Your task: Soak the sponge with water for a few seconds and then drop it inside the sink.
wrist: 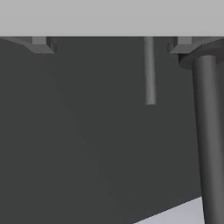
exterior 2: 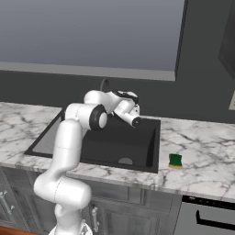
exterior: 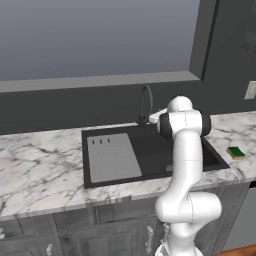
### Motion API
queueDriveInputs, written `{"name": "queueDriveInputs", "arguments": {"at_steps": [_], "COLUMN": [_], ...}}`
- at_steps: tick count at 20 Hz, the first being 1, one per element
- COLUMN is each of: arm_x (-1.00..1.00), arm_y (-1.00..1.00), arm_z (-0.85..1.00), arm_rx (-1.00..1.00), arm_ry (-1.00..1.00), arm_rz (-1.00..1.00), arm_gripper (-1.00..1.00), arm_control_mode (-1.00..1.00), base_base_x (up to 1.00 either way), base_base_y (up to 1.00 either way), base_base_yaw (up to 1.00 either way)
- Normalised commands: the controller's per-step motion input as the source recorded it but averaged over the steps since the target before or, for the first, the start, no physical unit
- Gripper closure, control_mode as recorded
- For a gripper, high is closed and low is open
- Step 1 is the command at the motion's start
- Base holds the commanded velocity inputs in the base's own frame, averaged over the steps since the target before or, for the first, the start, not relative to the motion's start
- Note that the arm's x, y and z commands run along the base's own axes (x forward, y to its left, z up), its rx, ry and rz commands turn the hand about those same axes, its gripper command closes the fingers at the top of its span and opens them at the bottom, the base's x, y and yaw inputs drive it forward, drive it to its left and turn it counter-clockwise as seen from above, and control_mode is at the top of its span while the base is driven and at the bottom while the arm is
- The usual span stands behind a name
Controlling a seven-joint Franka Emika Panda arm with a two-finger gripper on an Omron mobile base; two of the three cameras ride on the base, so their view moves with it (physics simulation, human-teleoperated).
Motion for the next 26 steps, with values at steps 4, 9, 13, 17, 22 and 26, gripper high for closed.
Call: {"name": "queueDriveInputs", "arguments": {"at_steps": [4, 9, 13, 17, 22, 26], "arm_x": [0.07, 0.11, 0.18, 0.16, 0.14, 0.1], "arm_y": [0.0, 0.0, 0.0, -0.03, -0.05, -0.09], "arm_z": [-0.02, -0.01, -0.02, -0.06, -0.06, -0.09], "arm_rx": [0.0, 0.0, 0.0, 0.0, 0.0, 0.0], "arm_ry": [0.0, 0.0, 0.0, 0.0, 0.0, 0.0], "arm_rz": [0.0, -0.02, -0.05, -0.03, -0.03, -0.02], "arm_gripper": [-1.0, -1.0, -1.0, -1.0, -1.0, -1.0], "arm_control_mode": [-1.0, -1.0, -1.0, -1.0, -1.0, -1.0], "base_base_x": [0.0, 0.0, 0.0, 0.0, 0.0, 0.0], "base_base_y": [0.0, 0.0, 0.0, 0.0, 0.0, 0.0], "base_base_yaw": [0.0, 0.0, 0.0, 0.0, 0.0, 0.0]}}
